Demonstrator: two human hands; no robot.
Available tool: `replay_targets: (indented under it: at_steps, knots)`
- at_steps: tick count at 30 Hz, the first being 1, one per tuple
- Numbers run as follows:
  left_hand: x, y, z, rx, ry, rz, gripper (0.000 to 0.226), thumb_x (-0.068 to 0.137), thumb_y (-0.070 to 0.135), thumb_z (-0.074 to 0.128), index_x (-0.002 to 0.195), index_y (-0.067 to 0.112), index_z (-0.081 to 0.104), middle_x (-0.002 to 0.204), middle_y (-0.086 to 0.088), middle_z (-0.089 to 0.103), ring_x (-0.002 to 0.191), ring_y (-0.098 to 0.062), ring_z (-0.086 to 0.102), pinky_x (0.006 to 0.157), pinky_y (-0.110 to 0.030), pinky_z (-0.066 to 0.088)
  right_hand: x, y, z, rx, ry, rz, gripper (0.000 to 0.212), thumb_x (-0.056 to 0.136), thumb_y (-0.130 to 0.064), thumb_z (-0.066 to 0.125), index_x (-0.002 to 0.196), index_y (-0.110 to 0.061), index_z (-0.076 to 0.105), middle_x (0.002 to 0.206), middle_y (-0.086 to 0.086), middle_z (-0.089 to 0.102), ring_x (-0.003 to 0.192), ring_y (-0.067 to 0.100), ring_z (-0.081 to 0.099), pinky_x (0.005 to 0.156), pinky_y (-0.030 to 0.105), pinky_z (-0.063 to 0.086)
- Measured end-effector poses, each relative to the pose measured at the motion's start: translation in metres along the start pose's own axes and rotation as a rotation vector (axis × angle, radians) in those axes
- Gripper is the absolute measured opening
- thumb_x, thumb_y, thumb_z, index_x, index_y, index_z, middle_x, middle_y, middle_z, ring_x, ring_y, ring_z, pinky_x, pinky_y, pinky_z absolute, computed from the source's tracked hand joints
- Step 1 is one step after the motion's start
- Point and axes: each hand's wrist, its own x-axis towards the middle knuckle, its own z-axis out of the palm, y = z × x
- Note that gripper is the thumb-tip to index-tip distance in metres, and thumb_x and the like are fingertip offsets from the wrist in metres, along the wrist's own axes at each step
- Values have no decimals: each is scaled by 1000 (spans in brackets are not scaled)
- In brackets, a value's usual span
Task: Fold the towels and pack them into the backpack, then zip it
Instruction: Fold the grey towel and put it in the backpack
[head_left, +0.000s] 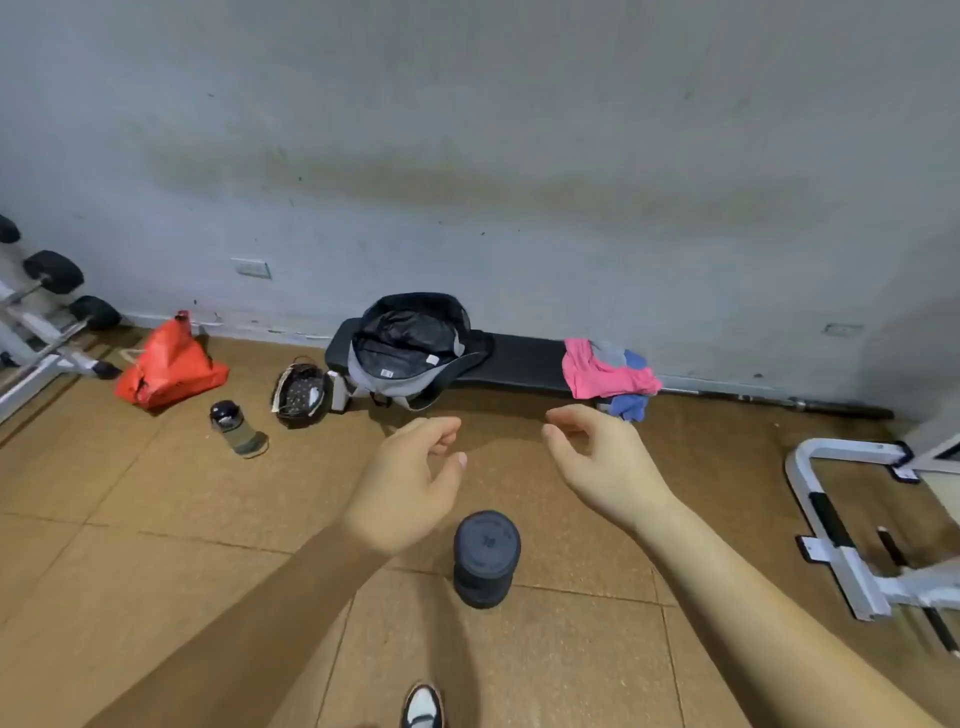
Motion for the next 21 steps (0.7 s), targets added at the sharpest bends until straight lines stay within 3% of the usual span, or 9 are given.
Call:
replay_targets:
  at_steps: [5,12,17,21]
  knots:
    - [133,-23,14,-19,-114,-22,42,101,26,63,142,25,61,123,14,63,116,-3,60,105,-34,52,112,19,-2,19,28,77,34,102,-31,59,131,-18,69,126,-6,72,118,10,65,102,27,50]
    - [289,-21,56,-9,-197,10,36,100,21,67,136,20,66,121,11,66,111,-1,62,104,-27,51,248,77,-21,23,45,155,30,101,-33,58,123,-21,73,113,-10,76,104,7,68,85,22,49]
    - [405,-17,105,57,-248,-6,37,102,26,62,139,22,64,126,14,65,114,-1,61,101,-21,47,359,142,-23,72,5,177,29,100,-32,59,122,-19,73,112,-8,76,107,11,70,95,38,56]
    - [480,-19,141,31,-248,-80,37,102,26,64,138,22,65,125,15,66,115,-1,62,105,-26,50,445,185,-31,80,-85,164,31,101,-31,59,127,-17,71,120,-4,75,112,15,68,99,38,54]
